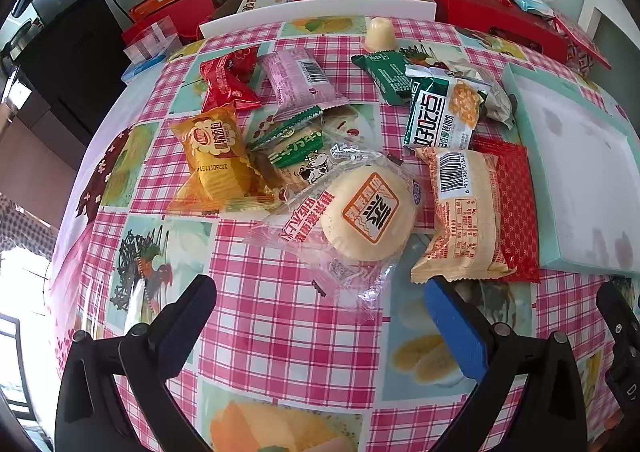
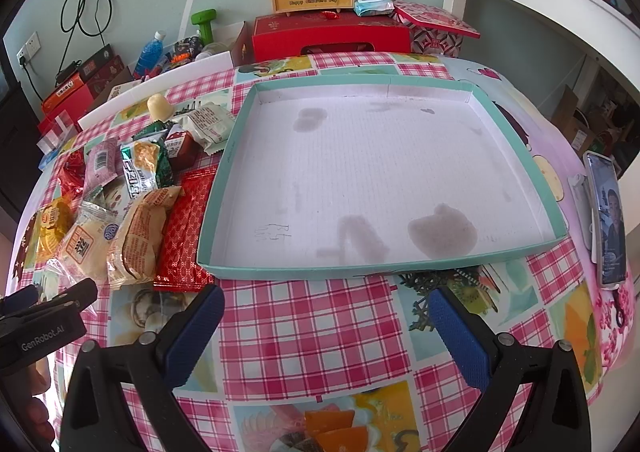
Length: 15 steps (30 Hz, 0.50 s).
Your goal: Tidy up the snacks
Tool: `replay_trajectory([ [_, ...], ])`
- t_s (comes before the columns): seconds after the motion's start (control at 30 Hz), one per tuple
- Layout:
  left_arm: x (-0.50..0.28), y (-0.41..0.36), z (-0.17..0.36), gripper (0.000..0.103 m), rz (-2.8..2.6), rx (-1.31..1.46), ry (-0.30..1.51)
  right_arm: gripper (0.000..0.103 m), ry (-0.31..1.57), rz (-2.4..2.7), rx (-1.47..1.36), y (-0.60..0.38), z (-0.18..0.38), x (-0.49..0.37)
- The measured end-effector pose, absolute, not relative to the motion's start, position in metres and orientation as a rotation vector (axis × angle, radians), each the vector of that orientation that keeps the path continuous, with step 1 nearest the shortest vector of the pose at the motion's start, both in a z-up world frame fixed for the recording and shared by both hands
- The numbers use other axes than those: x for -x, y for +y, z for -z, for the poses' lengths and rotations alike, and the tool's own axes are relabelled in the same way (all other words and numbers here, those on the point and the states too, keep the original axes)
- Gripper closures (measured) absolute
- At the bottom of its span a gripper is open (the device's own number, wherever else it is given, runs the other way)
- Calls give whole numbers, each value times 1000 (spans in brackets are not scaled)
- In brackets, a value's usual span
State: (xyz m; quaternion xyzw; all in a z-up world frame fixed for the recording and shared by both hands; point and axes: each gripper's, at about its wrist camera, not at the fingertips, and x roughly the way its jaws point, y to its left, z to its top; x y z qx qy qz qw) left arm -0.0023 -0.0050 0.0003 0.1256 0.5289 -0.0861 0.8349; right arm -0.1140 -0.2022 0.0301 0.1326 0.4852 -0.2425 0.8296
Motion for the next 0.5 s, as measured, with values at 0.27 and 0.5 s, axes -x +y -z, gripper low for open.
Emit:
replay_trajectory([
  [0.27,3,-5,0,0,182,-277,1121,0,1031,513,-283,-201,-29,114],
  [0.5,4,-5,1,0,182,-280,1123,0,1030,511,-287,-202,-30,114],
])
